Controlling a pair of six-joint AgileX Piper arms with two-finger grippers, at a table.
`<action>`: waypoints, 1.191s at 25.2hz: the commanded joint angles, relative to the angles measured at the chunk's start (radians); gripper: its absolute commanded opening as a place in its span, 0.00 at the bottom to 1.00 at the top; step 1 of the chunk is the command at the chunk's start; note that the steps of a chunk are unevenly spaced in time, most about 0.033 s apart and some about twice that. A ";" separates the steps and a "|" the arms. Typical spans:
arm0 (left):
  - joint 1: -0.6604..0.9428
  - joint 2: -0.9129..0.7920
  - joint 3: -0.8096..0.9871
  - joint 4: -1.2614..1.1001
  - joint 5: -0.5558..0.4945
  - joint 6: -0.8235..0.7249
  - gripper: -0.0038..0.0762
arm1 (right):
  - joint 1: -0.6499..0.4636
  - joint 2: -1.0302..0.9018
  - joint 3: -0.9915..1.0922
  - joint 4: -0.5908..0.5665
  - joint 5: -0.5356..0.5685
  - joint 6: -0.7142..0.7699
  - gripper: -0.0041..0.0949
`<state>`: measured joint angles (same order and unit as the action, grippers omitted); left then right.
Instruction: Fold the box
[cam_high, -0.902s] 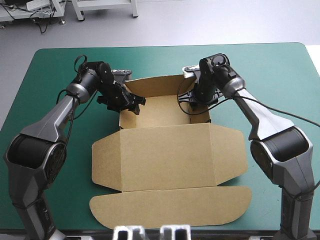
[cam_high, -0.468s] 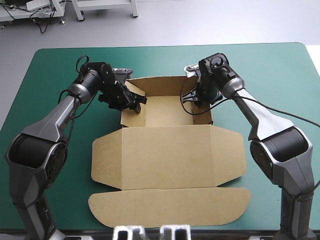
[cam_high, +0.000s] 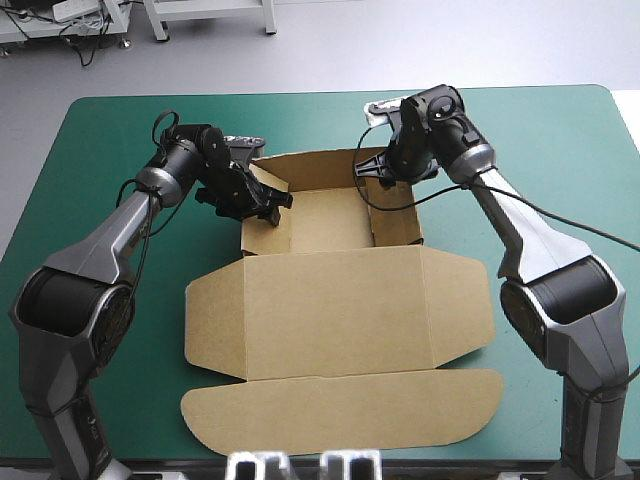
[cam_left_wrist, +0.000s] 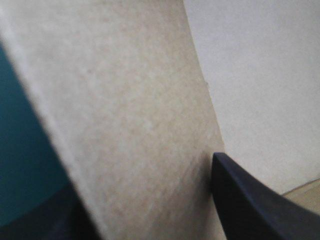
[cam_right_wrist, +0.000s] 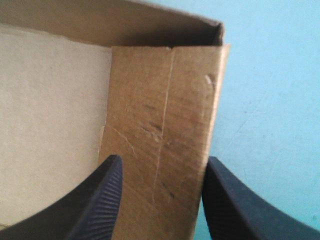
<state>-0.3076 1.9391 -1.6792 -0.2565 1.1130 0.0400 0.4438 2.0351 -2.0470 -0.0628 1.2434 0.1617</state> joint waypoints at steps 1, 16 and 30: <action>-0.004 -0.065 -0.028 -0.019 -0.018 0.000 0.59 | 0.001 -0.063 -0.061 0.002 0.005 -0.004 0.51; -0.004 -0.085 -0.283 0.109 0.174 -0.027 0.58 | 0.001 -0.085 -0.061 0.053 0.005 -0.005 0.51; -0.004 -0.618 -0.302 0.111 0.173 0.114 0.04 | -0.058 -0.243 0.001 0.039 0.005 -0.038 0.50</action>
<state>-0.3076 1.4376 -1.9938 -0.1350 1.2542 0.1409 0.4232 1.8452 -2.0502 -0.0318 1.2467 0.1350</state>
